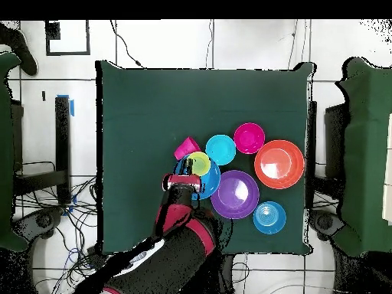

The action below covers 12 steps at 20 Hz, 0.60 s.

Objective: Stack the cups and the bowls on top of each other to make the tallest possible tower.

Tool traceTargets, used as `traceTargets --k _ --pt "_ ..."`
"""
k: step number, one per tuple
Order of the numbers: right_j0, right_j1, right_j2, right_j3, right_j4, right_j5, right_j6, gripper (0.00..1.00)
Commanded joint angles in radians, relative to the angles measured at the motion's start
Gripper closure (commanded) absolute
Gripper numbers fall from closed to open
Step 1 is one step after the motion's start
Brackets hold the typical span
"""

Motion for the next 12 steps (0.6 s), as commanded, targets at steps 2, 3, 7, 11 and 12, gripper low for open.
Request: traceTargets --k 2,3,7,11,12 --pt "0.013 0.021 0.075 0.037 0.024 -0.016 0.002 1.0" --pt "0.014 0.022 0.074 0.038 0.026 -0.018 0.002 1.0" --pt "0.024 0.035 0.068 0.043 0.042 -0.027 -0.002 1.0" --pt "0.03 0.052 0.063 0.044 0.058 -0.042 -0.008 1.0" --pt "0.029 0.054 0.062 0.044 0.059 -0.047 -0.009 1.0"
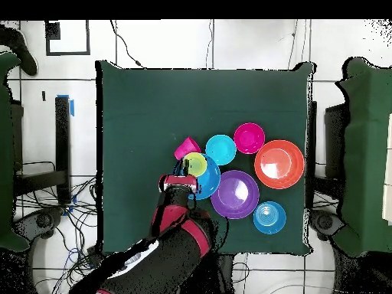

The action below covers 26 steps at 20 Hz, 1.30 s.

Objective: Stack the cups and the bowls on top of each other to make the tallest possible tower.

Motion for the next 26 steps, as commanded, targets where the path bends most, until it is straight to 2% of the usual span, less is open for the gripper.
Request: traceTargets --k 1,5,11,26 --pt "0.007 0.055 0.063 0.041 0.055 -0.049 -0.01 1.0" --pt "0.01 0.081 0.057 0.058 0.079 -0.093 -0.013 1.0" --pt "-0.004 0.093 0.054 0.067 0.076 -0.125 -0.008 1.0" --pt "-0.004 0.097 0.054 0.063 0.072 -0.131 -0.004 1.0"
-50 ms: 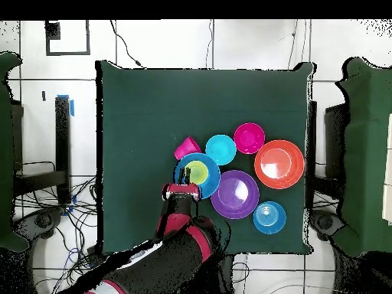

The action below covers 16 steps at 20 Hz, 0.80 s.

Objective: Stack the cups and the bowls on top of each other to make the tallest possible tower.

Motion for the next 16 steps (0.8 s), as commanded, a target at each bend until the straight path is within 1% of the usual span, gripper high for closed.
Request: traceTargets --k 1,12,15,16 --pt "-0.01 0.022 0.072 0.015 0.04 -0.024 -0.004 1.0" --pt "-0.015 0.024 0.074 0.017 0.042 -0.031 -0.002 1.0" --pt "-0.026 0.016 0.085 0.015 0.025 -0.012 0.013 1.0" --pt "-0.04 0.008 0.099 0.016 0.01 0.003 0.03 0.0"
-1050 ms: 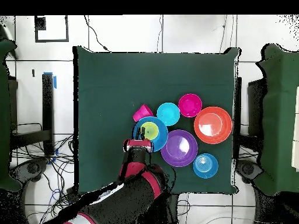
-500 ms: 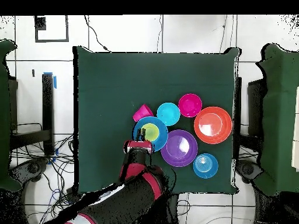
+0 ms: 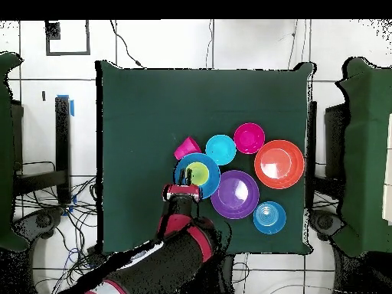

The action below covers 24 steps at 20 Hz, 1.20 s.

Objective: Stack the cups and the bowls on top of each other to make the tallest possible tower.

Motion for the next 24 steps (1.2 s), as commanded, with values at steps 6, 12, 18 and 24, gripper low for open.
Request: traceTargets --k 6,12,18,24 --pt "-0.041 -0.008 0.098 0.006 -0.017 0.014 0.026 0.0" --pt "-0.041 -0.003 0.094 0.007 -0.009 0.011 0.016 0.0" --pt "-0.042 -0.019 0.096 0.007 -0.023 0.028 0.021 0.0" --pt "-0.033 -0.017 0.09 0.012 -0.007 0.034 0.016 0.0"
